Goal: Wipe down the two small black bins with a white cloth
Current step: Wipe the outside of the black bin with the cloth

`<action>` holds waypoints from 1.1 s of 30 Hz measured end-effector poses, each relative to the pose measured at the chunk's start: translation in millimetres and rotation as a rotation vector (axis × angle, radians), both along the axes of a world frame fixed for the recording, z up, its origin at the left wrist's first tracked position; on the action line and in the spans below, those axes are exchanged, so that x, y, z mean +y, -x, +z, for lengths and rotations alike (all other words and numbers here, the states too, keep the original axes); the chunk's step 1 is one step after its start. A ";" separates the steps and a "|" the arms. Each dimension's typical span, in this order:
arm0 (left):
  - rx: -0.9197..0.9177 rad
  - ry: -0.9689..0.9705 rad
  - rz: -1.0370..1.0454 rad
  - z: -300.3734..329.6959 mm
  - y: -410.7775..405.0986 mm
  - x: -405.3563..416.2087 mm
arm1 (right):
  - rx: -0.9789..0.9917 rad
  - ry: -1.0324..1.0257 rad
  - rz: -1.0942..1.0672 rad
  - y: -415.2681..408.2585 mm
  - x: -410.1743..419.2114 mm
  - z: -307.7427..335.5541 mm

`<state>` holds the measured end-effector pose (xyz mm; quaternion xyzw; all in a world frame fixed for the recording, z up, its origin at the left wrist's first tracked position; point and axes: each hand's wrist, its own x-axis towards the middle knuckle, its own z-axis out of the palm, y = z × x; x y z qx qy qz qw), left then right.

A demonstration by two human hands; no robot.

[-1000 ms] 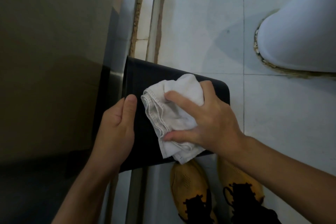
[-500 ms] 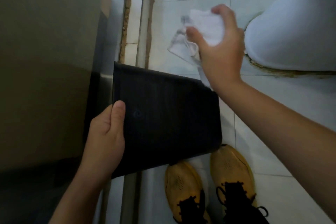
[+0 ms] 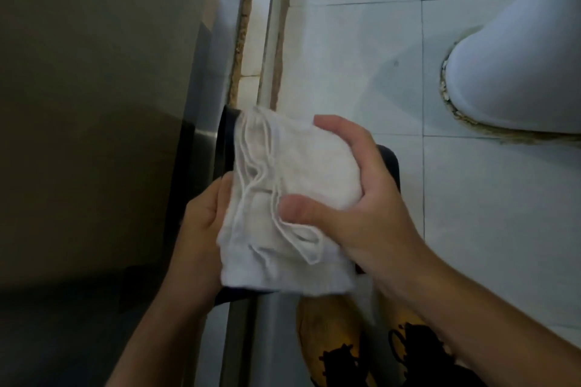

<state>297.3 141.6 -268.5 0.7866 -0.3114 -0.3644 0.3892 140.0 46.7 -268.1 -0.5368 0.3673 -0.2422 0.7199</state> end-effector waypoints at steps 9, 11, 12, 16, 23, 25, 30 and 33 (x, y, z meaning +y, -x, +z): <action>0.041 0.000 0.081 2.7 5.2 -5.8 | 0.791 0.914 0.023 -6.7 -0.9 -36.8; 0.060 -0.004 0.078 3.7 5.8 -7.2 | 0.874 0.987 0.044 -6.3 -4.1 -33.1; 0.067 -0.005 0.077 3.7 5.4 -7.4 | 0.914 1.027 0.050 -5.8 -6.5 -30.1; 0.096 0.003 0.072 3.8 5.4 -7.6 | 0.896 1.158 0.172 -4.6 -22.7 -23.4; 0.085 0.017 0.090 4.0 6.1 -7.4 | 0.589 1.263 0.637 2.7 -44.0 -38.7; 0.103 0.007 0.085 4.0 5.2 -7.6 | 0.578 1.339 0.653 8.8 -38.8 -41.5; 0.078 -0.019 0.067 4.5 4.6 -6.2 | 0.627 1.360 0.436 -10.3 -32.8 -45.2; 0.123 -0.032 0.079 6.3 2.7 -6.4 | 0.695 1.225 0.321 -30.5 -33.2 -39.1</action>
